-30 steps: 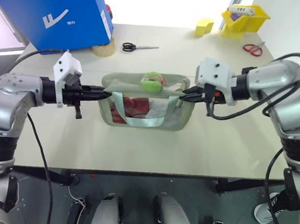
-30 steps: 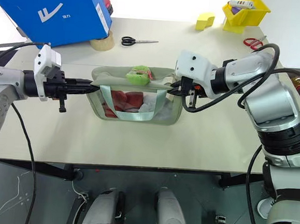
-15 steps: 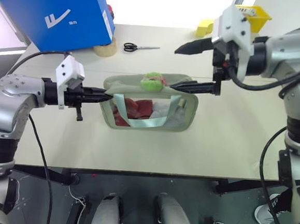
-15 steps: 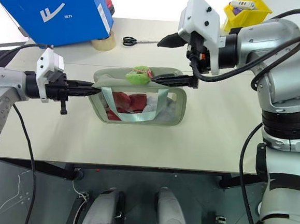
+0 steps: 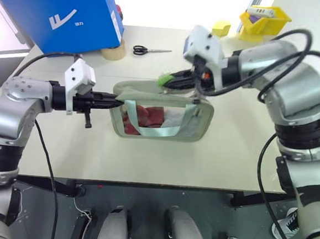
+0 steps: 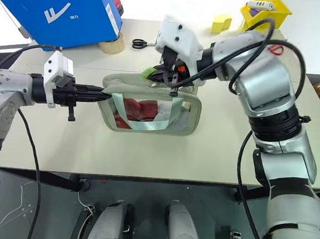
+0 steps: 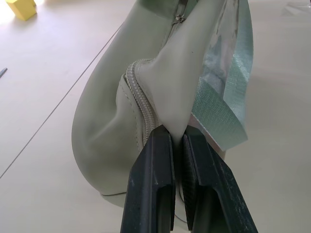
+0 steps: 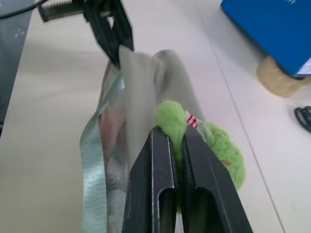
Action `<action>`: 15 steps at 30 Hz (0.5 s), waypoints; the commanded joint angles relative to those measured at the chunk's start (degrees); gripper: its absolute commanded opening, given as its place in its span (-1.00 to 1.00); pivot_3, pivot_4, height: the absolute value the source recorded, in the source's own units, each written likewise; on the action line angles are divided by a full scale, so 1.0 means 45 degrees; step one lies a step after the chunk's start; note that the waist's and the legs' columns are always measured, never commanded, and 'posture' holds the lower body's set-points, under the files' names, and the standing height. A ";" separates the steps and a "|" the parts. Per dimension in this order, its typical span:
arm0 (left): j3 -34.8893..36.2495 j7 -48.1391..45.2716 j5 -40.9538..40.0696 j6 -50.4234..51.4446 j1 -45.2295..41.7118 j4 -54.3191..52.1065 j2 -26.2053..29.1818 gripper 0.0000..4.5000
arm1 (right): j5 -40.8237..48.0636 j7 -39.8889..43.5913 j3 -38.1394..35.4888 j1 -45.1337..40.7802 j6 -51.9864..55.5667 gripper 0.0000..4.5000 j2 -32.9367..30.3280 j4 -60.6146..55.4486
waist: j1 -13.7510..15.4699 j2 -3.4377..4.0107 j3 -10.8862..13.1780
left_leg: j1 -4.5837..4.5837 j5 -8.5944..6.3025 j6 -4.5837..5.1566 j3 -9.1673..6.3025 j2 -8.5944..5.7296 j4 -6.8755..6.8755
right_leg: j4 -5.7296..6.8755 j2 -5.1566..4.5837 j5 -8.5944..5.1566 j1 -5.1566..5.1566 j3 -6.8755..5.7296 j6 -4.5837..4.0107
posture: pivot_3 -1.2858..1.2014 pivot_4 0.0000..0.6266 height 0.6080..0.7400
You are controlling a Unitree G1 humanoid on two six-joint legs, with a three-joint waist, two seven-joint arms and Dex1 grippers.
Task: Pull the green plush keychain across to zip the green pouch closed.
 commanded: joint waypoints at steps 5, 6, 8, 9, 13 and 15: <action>0.0306 0.0218 0.0071 0.0061 0.0334 -0.0254 0.0309 -1.00 | -0.0529 -0.0463 -0.1684 0.1785 0.0411 -0.99 -0.3340 0.0238 | 0.0045 -0.0003 -0.0002 | 0.0001 -0.0003 0.0005 0.0018 -0.0004 0.0000 | -0.0029 -0.0002 0.0000 0.0020 -0.0003 0.0000 | 0.03 -0.52 0.96; 0.0343 0.0217 0.0056 0.0060 0.0393 -0.0265 0.0347 -1.00 | -0.0965 -0.0678 -0.1607 0.2382 0.0109 -0.99 -0.3946 0.0313 | 0.0038 -0.0003 -0.0002 | -0.0001 -0.0004 0.0007 0.0019 -0.0007 -0.0002 | -0.0034 -0.0003 -0.0001 0.0020 -0.0002 0.0001 | 0.03 -0.52 0.96; 0.0400 0.0236 -0.0019 0.0145 0.0475 -0.0299 0.0391 -1.00 | -0.1622 -0.1055 -0.1535 0.3350 -0.0475 -0.99 -0.4786 0.0474 | -0.0003 -0.0002 -0.0001 | 0.0001 -0.0008 0.0014 0.0026 -0.0009 -0.0004 | -0.0036 -0.0001 -0.0001 0.0019 0.0004 0.0001 | 0.03 -0.52 0.96; 0.0438 0.0244 -0.0021 0.0130 0.0527 -0.0312 0.0425 -1.00 | -0.1786 -0.1198 -0.1594 0.3767 -0.0596 -0.99 -0.5054 0.0511 | -0.0056 0.0003 0.0000 | 0.0003 -0.0008 0.0014 0.0028 -0.0008 -0.0005 | -0.0035 0.0001 -0.0001 0.0019 0.0007 0.0001 | 0.03 -0.52 0.96; 0.0598 0.0378 -0.0081 0.0324 0.0703 -0.0437 0.0563 -1.00 | -0.1969 -0.1232 -0.1746 0.6730 -0.1300 -0.99 -0.6084 -0.1112 | -0.0029 0.0007 -0.0003 | 0.0013 -0.0010 0.0017 0.0030 -0.0001 -0.0017 | -0.0025 0.0021 -0.0001 0.0013 0.0025 0.0002 | 0.03 -0.52 0.96; 0.0640 0.0416 -0.0183 0.0419 0.0788 -0.0538 0.0606 -1.00 | -0.1314 -0.1205 -0.1786 0.7442 -0.1030 -0.99 -0.5629 -0.2352 | -0.0031 0.0007 -0.0003 | 0.0013 -0.0009 0.0017 0.0024 0.0000 -0.0015 | -0.0025 0.0022 -0.0002 0.0015 0.0024 0.0003 | 0.03 -0.52 0.96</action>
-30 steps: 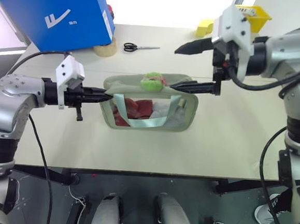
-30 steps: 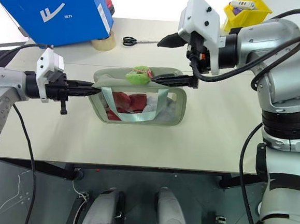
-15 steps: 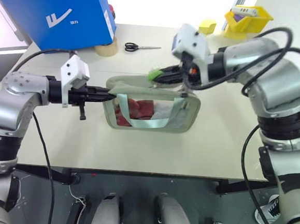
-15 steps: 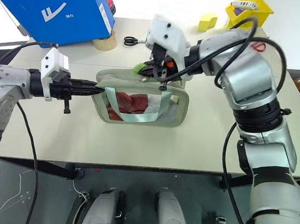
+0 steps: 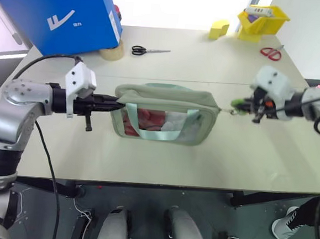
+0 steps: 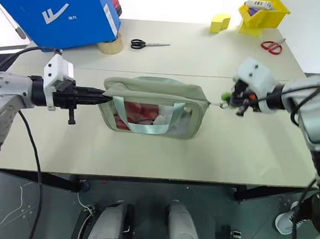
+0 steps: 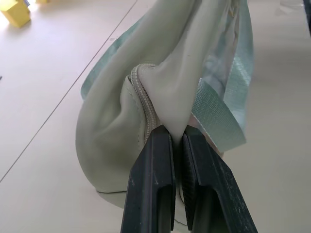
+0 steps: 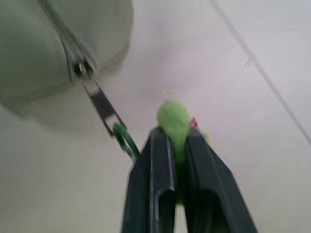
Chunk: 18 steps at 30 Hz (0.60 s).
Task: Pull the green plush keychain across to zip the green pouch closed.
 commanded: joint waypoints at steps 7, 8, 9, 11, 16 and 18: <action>0.0767 0.0594 -0.0105 0.0642 0.0379 -0.0193 0.0518 -1.00 | -0.1225 -0.2133 0.0360 0.0205 0.1010 -0.99 0.1349 0.0068 | -0.0181 -0.0001 -0.0001 | 0.0032 0.0000 0.0000 -0.0003 -0.0001 0.0016 | 0.0010 0.0002 0.0003 0.0027 0.0021 0.0001 | 0.03 -0.52 0.96; 0.0795 0.0616 -0.0137 0.0668 0.0455 -0.0268 0.0554 -1.00 | -0.1065 -0.2030 0.0095 0.0084 0.1051 -0.99 0.1289 0.0156 | -0.0181 0.0000 0.0000 | 0.0032 0.0000 -0.0001 -0.0003 -0.0001 0.0016 | 0.0010 0.0002 0.0002 0.0027 0.0020 0.0001 | 0.03 -0.52 0.96; 0.0837 0.0638 -0.0177 0.0695 0.0530 -0.0339 0.0582 -1.00 | -0.0849 -0.1879 -0.0198 -0.0029 0.1062 -0.99 0.1195 0.0195 | -0.0181 0.0000 0.0000 | 0.0030 0.0000 -0.0001 -0.0004 -0.0001 0.0015 | 0.0010 0.0000 0.0002 0.0025 0.0021 0.0001 | 0.03 -0.52 0.96; 0.0963 0.0763 -0.0253 0.0782 0.0689 -0.0485 0.0629 -1.00 | -0.0419 -0.1501 -0.0765 -0.0064 0.1167 -0.99 0.0889 0.0163 | -0.0171 0.0001 0.0000 | 0.0027 0.0000 -0.0001 -0.0009 0.0000 0.0010 | 0.0007 -0.0001 0.0001 0.0022 0.0021 0.0002 | 0.03 -0.52 0.96; 0.1188 0.1087 -0.0453 0.0926 0.0963 -0.0744 0.0624 -1.00 | -0.0242 -0.0947 -0.0883 0.1333 0.0873 -0.99 0.0103 -0.0680 | -0.0047 -0.0002 -0.0002 | 0.0024 -0.0002 0.0003 -0.0009 0.0001 0.0001 | -0.0002 -0.0001 0.0000 0.0021 0.0015 0.0002 | 0.03 -0.52 0.96; 0.1203 0.1263 -0.0536 0.0969 0.1136 -0.0930 0.0548 -1.00 | 0.0130 -0.0851 -0.0830 0.1698 0.1061 -0.99 0.0337 -0.1369 | -0.0040 -0.0002 -0.0002 | 0.0025 -0.0002 0.0003 -0.0008 0.0001 0.0003 | -0.0002 -0.0001 0.0000 0.0021 0.0018 0.0001 | 0.03 -0.52 0.96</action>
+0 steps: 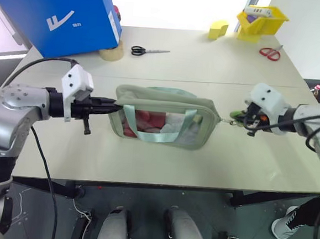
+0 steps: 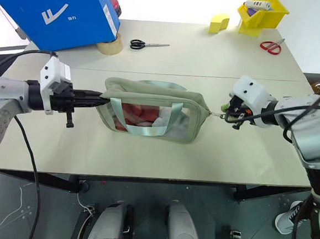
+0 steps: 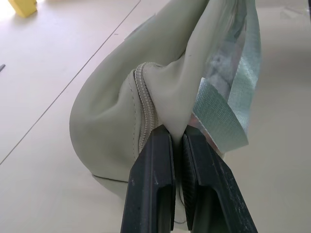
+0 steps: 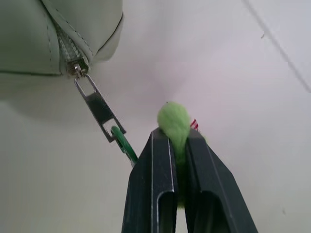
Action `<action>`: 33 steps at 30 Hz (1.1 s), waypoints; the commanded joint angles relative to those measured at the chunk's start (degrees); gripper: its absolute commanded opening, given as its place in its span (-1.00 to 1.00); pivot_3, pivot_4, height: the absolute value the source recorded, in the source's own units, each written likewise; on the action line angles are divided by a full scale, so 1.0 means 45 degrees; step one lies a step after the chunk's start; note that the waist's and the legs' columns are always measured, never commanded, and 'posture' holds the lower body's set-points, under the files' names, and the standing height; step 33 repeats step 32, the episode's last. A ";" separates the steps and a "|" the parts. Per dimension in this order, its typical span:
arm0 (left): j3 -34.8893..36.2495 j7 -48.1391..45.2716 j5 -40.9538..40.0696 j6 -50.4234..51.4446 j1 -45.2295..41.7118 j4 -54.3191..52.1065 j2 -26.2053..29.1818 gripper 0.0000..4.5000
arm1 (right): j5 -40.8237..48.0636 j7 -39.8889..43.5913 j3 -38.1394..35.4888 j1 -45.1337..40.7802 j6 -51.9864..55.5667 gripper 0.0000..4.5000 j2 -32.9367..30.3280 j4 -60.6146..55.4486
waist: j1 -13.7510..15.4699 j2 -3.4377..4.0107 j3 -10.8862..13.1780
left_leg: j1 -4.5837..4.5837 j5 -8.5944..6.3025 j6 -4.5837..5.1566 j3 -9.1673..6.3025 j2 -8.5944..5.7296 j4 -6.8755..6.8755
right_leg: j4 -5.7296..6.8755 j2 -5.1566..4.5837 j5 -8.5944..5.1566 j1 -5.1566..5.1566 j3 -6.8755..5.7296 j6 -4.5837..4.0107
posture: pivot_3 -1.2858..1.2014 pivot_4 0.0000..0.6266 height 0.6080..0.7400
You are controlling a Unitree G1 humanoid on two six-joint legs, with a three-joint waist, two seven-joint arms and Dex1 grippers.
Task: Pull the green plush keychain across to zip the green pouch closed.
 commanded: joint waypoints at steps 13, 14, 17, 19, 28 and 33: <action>0.1226 0.0776 -0.1674 0.1818 0.0202 -0.0767 0.0238 -0.28 | 0.2129 0.0010 -0.2364 -0.1232 0.1178 1.00 0.0869 0.0606 | 0.0055 0.0001 0.0003 | -0.0003 0.0000 0.0000 -0.0001 -0.0001 0.0006 | 0.0001 0.0003 0.0001 -0.0002 0.0004 0.0000 | 0.03 -0.52 0.96; 0.1405 0.0737 -0.1856 0.1948 0.0236 -0.0876 0.0327 -0.06 | 0.2185 0.0202 -0.2575 -0.0970 0.0865 1.00 0.0700 0.0664 | 0.0076 -0.0004 0.0005 | -0.0013 0.0000 0.0000 0.0001 -0.0002 0.0007 | -0.0003 0.0001 0.0001 -0.0002 -0.0009 0.0000 | 0.03 -0.52 0.96; 0.2077 0.0525 -0.2258 0.2064 0.0569 -0.1149 0.0683 0.63 | 0.2619 0.0762 -0.3305 -0.0247 0.0057 1.00 0.0541 0.0474 | 0.0076 -0.0007 0.0005 | -0.0025 0.0000 0.0000 0.0002 -0.0001 0.0001 | -0.0017 -0.0001 -0.0001 -0.0001 -0.0025 0.0000 | 0.03 -0.52 0.96; 0.2831 0.0137 -0.2482 0.1901 0.1081 -0.1219 0.1020 0.97 | 0.3075 0.1091 -0.3832 0.0274 -0.0310 1.00 0.0618 0.0019 | 0.0031 -0.0005 0.0007 | -0.0025 -0.0001 0.0002 0.0003 -0.0002 0.0001 | -0.0018 -0.0001 -0.0001 -0.0002 -0.0023 0.0000 | 0.03 -0.52 0.96; 0.5339 -0.1681 -0.2640 0.1247 0.5485 -0.2011 0.1695 0.97 | 0.4871 0.1427 -0.5583 0.3394 -0.1890 1.00 0.1712 -0.3384 | 0.0080 -0.0005 0.0006 | -0.0005 -0.0001 0.0001 0.0000 0.0007 -0.0022 | -0.0014 0.0000 -0.0002 0.0000 -0.0016 -0.0001 | 0.03 -0.52 0.96; 0.5473 -0.0452 -0.2979 0.1664 0.6137 -0.2832 0.1029 0.97 | 0.5046 0.1016 -0.5556 0.4344 -0.1867 1.00 0.1736 -0.4114 | 0.0175 -0.0013 0.0008 | -0.0006 -0.0001 0.0001 0.0000 -0.0004 0.0013 | -0.0016 -0.0027 -0.0003 0.0034 -0.0028 -0.0001 | 0.03 -0.52 0.96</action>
